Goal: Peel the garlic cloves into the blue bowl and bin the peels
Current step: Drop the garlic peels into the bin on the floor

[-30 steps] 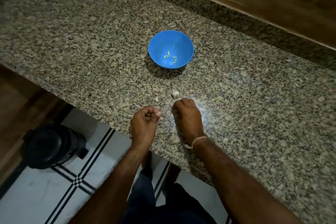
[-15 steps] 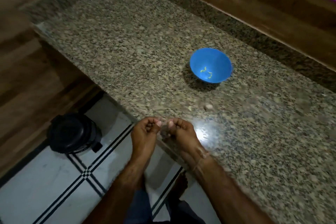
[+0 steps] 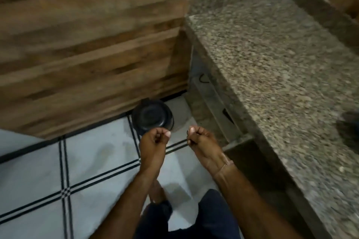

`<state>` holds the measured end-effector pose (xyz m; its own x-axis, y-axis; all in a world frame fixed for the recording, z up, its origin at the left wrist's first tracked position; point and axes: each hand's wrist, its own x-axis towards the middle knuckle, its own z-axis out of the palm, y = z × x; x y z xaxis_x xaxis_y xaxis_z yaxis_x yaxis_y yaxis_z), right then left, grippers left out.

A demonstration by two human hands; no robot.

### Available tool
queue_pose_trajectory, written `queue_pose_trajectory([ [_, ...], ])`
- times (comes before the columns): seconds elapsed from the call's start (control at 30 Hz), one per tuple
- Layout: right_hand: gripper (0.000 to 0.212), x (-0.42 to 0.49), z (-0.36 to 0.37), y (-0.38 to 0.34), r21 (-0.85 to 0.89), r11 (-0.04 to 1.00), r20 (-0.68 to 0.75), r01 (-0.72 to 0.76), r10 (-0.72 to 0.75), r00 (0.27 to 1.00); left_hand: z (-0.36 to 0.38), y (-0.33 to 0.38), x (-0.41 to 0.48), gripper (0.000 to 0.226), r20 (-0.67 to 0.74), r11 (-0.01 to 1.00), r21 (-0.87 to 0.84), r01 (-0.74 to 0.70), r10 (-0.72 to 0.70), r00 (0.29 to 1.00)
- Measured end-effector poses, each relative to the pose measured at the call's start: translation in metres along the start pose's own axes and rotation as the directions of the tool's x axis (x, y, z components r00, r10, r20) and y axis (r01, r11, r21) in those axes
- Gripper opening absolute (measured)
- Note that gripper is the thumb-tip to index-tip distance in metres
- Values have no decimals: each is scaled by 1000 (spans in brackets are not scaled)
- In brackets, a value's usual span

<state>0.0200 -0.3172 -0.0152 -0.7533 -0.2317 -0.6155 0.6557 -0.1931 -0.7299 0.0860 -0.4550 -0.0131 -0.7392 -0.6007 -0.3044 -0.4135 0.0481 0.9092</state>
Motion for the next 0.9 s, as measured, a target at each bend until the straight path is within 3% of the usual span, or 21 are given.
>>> queue_pose_trajectory([
  [0.17, 29, 30, 74, 11, -66, 997, 20, -51, 52, 998, -70, -13, 48, 9, -85, 999, 14, 31, -29, 996],
  [0.37, 24, 94, 125, 14, -219, 975, 75, -40, 58, 995, -102, -32, 98, 12, -157, 999, 27, 42, -38, 987],
  [0.5, 21, 149, 144, 29, -302, 951, 45, -63, 80, 996, -98, -51, 137, 7, -191, 995, 34, 99, -91, 977],
  [0.73, 11, 258, 130, 94, -394, 877, -139, -275, 239, 961, -58, -136, 222, 6, -166, 969, 47, 241, -230, 959],
  [0.9, 24, 358, 117, 162, -402, 855, -142, -328, 295, 945, -19, -229, 291, 14, -154, 922, 69, 380, -366, 918],
])
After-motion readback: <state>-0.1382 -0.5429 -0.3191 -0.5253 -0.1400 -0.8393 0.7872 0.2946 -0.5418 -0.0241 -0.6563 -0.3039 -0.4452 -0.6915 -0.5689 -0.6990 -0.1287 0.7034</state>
